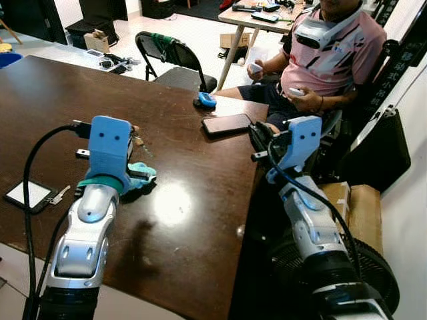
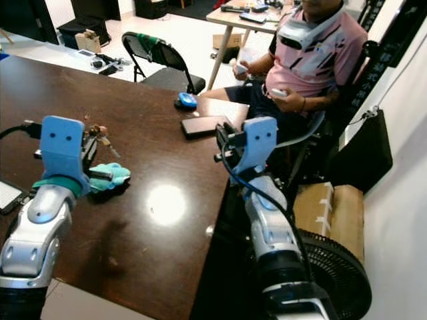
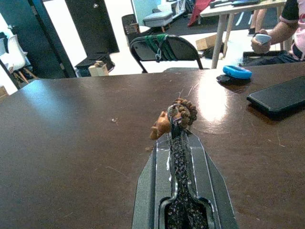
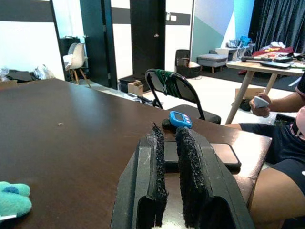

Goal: Hang keys on a hook

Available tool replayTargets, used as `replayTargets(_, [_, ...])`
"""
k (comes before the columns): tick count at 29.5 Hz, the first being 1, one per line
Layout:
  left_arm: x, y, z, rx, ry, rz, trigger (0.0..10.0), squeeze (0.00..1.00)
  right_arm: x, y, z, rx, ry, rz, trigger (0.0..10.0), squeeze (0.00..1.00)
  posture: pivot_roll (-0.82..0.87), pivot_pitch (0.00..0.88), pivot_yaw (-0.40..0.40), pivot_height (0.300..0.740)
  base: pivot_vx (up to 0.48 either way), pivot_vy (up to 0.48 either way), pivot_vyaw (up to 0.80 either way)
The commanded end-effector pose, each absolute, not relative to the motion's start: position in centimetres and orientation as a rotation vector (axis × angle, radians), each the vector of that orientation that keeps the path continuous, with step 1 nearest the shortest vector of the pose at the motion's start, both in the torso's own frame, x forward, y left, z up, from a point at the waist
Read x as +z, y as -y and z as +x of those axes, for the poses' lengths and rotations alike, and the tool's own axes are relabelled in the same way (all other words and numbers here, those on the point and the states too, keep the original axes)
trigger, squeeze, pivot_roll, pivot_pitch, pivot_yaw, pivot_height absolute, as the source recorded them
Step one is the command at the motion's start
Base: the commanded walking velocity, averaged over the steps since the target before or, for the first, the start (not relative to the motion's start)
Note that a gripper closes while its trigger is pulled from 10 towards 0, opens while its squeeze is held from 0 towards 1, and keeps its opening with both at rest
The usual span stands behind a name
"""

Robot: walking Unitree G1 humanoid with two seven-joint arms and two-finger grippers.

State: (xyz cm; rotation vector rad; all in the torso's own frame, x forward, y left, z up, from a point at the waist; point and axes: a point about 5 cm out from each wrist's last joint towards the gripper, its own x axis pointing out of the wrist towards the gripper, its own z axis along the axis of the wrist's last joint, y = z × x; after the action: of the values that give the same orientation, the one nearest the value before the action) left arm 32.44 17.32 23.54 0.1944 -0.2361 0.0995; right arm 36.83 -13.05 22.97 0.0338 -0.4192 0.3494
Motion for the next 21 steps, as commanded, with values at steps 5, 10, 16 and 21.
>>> replayTargets(5, [23.2,-17.23,32.57,0.085,0.228,0.176,10.0,0.0,22.55,13.13,36.78,0.341,0.41,0.04,10.0,0.0,0.1,0.089,0.039,0.74,0.0,0.0,0.0])
replayTargets(10, [23.12,-17.43,32.58,0.09,0.228,0.171,10.0,0.0,22.58,13.01,36.82,0.343,0.414,0.038,10.0,0.0,0.1,0.09,0.044,0.74,0.0,0.0,0.0])
replayTargets(16, [23.04,-17.72,32.58,0.101,0.23,0.181,10.0,0.0,22.52,13.0,36.81,0.349,0.411,0.044,10.0,0.0,0.11,0.096,0.047,0.74,-0.101,0.0,0.0])
replayTargets(21, [22.98,-17.81,32.56,0.1,0.226,0.184,10.0,0.0,22.57,13.19,36.76,0.344,0.407,0.046,10.0,0.0,0.11,0.097,0.049,0.74,-0.406,0.0,0.0])
